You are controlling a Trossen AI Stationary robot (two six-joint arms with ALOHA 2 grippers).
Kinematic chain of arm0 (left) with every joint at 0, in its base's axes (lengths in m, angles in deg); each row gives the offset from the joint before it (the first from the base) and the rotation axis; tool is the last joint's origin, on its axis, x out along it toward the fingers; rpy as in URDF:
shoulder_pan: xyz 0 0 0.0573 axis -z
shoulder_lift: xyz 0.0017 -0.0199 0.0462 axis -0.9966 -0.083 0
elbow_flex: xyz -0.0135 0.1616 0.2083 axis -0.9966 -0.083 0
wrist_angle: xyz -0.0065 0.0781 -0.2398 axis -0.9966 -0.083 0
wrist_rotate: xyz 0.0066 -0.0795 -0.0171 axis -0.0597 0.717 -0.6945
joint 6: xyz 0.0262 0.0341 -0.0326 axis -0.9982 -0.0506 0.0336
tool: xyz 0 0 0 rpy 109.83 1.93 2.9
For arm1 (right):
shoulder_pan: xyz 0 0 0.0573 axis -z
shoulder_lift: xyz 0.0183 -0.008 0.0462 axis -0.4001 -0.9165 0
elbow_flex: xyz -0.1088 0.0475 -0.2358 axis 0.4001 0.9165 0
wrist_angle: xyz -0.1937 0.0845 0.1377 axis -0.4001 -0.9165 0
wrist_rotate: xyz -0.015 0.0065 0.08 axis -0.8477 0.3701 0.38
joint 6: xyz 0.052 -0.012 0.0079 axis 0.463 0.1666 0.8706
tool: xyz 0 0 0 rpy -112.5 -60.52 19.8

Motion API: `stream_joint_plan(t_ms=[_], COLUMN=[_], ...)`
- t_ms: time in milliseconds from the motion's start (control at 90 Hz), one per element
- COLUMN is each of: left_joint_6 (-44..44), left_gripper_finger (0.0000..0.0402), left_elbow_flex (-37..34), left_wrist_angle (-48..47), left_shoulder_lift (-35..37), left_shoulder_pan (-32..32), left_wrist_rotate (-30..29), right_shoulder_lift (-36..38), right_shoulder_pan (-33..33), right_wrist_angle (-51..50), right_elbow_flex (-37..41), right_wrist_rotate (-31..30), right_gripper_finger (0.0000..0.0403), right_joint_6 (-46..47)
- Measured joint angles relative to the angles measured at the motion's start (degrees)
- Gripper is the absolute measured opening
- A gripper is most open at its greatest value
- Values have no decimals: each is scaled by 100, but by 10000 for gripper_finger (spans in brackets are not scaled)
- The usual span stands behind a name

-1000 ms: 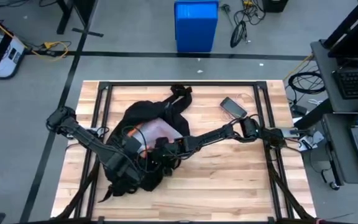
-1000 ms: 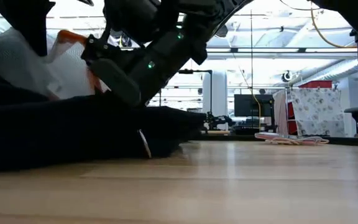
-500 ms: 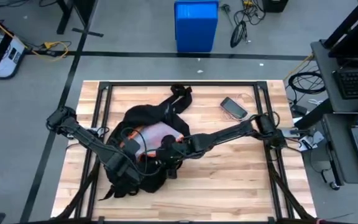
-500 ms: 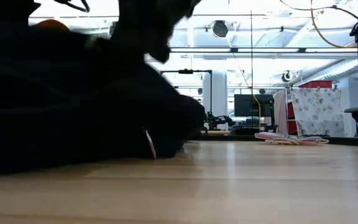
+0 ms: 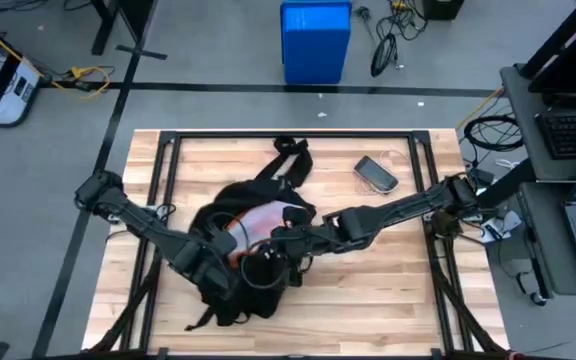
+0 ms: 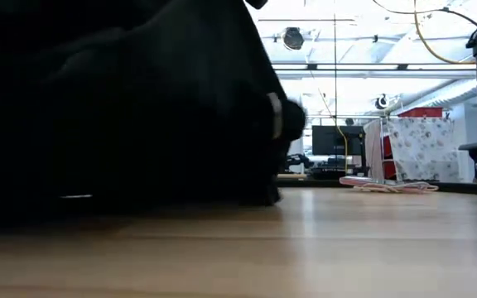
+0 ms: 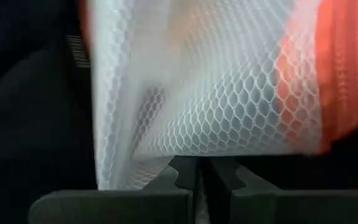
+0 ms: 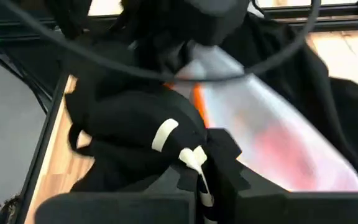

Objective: Unpack backpack
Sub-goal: Put the orange zip bag into the black backpack

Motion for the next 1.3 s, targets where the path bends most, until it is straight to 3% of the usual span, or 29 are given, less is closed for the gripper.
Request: stream_joint_plan(t_ms=[156, 456, 544, 778, 933, 1033, 1211, 1300], left_joint_6=[-611, -842, -900, -458, -313, -324, -844, -1170], left_gripper_finger=[0, 10, 51, 216, 273, 280, 259, 237], left_elbow_flex=[2, 0, 9, 7, 7, 9, 9, 9], left_wrist_angle=[1016, 1481, 1655, 1422, 1437, 1488, 1408, 1186], left_shoulder_lift=[-46, 1, 190, 375, 798, 1218, 1639, 1599], left_shoulder_pan=[-306, -572, -455, -307, -271, -274, -335, -480], left_wrist_rotate=[729, 784, 782, 1062, 1260, 940, -553, -1008], right_shoulder_lift=[9, 17, 17, 17, 17, 17, 17, 17], right_shoulder_pan=[-2, -120, -165, -228, -266, -336, -476, -540], right_wrist_angle=[14, 48, 40, -108, -315, -356, -452, -512], right_elbow_flex=[0, -2, -2, -9, -11, -11, -11, -11], right_wrist_rotate=[4, -43, -8, -4, -7, -14, -17, -20], right_gripper_finger=[0, 0, 0, 0, 0, 0, 0, 0], right_joint_6=[114, 432, 571, 616, 621, 623, 624, 725])
